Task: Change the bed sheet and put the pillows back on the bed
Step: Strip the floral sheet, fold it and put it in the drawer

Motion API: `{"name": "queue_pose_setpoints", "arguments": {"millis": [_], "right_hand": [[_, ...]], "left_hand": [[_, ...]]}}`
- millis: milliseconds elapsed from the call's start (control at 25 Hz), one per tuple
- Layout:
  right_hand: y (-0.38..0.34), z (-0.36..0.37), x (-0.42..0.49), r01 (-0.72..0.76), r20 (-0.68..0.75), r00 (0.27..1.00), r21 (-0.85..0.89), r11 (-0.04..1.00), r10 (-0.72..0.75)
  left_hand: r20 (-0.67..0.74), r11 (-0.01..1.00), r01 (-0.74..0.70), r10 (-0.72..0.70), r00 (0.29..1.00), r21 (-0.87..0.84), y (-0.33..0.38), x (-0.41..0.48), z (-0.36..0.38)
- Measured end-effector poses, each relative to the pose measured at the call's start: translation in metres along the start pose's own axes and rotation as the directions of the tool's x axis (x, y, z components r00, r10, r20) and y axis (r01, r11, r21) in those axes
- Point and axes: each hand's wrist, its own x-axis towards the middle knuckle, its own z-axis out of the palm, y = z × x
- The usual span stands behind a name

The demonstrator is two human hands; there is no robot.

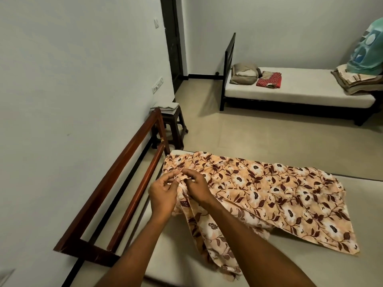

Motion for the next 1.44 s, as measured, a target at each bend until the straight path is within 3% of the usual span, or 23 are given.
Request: {"name": "queue_pose_setpoints", "arguments": {"millis": [240,440,920,1200,1440], "right_hand": [[-0.022,0.05,0.02,0.092,0.012,0.996,0.042,0.995,-0.092],[-0.03,0.064,0.04,0.04,0.111,0.993,0.084,0.996,-0.049],[-0.054,0.052,0.043,0.226,0.218,0.955,-0.09,0.97,-0.202],[-0.089,0.036,0.064,0.314,0.11,0.949,-0.294,0.903,-0.295],[-0.13,0.016,0.073,0.311,-0.012,0.945,-0.28,0.908,-0.327]], "left_hand": [[-0.094,0.995,0.064,-0.072,0.993,-0.077,0.006,0.02,-0.037],[-0.144,0.994,0.07,-0.081,0.986,-0.083,0.003,0.03,-0.062],[-0.125,0.976,0.107,-0.132,0.983,-0.191,-0.003,0.048,-0.072],[-0.047,0.961,0.029,-0.043,0.998,-0.274,0.02,0.072,-0.062],[-0.044,0.962,-0.162,0.156,0.987,-0.221,0.037,0.077,-0.037]]}}
